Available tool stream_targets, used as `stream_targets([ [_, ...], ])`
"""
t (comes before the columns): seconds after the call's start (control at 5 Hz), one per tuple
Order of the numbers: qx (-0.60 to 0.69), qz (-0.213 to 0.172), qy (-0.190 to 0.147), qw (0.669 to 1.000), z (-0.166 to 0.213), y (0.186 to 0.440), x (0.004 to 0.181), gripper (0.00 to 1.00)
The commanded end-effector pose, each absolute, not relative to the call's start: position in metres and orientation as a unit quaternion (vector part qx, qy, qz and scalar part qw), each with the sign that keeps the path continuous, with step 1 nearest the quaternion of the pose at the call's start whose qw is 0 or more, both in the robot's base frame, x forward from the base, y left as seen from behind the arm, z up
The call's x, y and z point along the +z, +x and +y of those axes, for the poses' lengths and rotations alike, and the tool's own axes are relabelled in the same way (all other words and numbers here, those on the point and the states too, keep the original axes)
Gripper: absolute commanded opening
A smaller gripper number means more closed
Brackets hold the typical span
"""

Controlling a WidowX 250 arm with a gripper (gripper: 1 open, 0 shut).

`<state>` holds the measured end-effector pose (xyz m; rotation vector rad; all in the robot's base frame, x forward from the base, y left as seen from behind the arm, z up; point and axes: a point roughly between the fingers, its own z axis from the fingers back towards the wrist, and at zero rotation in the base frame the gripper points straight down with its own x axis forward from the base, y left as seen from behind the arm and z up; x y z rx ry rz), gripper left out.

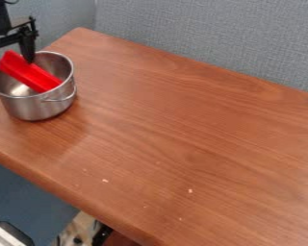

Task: Move the red object from the metal pot to the table

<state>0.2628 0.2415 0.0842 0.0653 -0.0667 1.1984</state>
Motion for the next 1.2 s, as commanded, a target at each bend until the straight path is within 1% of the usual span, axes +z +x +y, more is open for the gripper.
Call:
stream_targets([
  [0.0, 0.562, -0.049, 0.046, 0.825, 0.2442, 0.2659, 0.0904, 1.00],
  [0.4, 0.563, -0.055, 0.055, 0.822, 0.2448, 0.2679, 0.0855, 1.00],
  [1.0, 0.563, -0.063, 0.069, 0.821, 0.2447, 0.2659, 0.0898, 1.00],
])
